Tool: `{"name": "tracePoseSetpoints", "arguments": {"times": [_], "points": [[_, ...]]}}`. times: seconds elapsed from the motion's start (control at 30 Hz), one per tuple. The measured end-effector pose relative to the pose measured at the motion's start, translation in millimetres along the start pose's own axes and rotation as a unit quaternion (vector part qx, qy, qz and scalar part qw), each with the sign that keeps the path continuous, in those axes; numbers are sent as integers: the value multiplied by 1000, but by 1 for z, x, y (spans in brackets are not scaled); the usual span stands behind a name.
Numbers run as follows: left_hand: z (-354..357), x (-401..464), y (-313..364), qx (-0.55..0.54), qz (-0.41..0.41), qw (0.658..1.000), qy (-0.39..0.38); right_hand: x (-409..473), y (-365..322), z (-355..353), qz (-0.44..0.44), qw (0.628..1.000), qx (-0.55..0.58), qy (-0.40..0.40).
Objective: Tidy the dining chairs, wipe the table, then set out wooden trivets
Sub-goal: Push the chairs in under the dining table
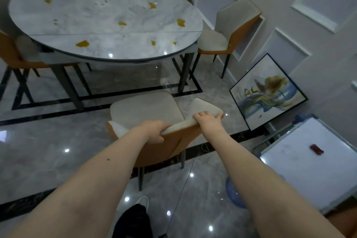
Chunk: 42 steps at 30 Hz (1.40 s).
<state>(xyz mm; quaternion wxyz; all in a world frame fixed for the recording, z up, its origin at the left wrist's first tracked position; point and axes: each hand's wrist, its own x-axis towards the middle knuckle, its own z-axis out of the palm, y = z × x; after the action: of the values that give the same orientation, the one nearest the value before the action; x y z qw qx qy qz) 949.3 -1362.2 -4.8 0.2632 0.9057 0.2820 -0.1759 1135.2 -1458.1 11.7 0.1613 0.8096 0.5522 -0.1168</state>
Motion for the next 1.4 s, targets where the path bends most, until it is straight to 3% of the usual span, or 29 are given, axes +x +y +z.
{"name": "tracePoseSetpoints", "arguments": {"times": [0.3, 0.7, 0.93, 1.17, 1.3, 1.4], "points": [[-37, 47, -52, 108, 10, 992, 62, 78, -12, -23, -8, 1000, -29, -7], [-98, 105, -127, 117, -76, 984, 109, 177, -47, -71, -14, 999, -28, 31], [-113, 131, -140, 142, -171, 967, 123, 212, -53, -86, -28, 998, -33, 55], [-144, 161, -94, 118, -287, 951, -11, 218, -11, -77, -150, 982, -48, 103], [-160, 202, -36, 63, -246, 967, -33, 226, 56, -80, -183, 977, -43, 99], [-173, 237, 12, 13, -210, 977, 18, 231, 116, -83, -180, 978, -38, 104]]}}
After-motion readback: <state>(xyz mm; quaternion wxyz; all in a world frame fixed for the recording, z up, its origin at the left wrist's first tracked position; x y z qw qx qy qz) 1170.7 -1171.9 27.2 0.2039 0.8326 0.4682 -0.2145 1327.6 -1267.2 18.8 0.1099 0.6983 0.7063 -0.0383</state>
